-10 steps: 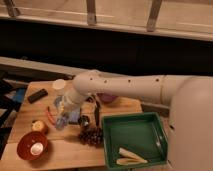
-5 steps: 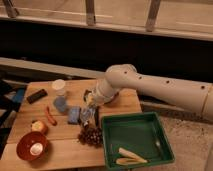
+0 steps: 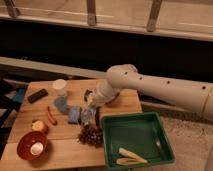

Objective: Wipe purple bowl with towel

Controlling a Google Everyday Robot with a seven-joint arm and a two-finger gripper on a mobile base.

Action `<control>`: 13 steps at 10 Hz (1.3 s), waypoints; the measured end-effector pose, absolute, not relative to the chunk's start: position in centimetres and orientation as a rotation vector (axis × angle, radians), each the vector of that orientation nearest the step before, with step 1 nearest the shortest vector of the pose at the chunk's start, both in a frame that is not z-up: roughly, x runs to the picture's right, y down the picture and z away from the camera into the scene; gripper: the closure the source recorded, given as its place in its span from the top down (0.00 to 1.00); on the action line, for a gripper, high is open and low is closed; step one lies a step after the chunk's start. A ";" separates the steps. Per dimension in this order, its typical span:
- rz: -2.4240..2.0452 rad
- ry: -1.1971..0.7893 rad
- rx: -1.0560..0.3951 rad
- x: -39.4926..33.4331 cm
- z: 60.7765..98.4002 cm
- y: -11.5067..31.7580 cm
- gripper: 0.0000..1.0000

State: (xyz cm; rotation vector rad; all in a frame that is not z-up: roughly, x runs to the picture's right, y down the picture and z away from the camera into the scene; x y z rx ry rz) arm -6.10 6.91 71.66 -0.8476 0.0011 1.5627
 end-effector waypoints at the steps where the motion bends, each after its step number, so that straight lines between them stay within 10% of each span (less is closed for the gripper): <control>1: 1.563 0.005 -0.812 -6.5 72.3 6.0 0.00; 13: 1.824 -0.108 -0.648 2.1 79.0 -8.1 0.00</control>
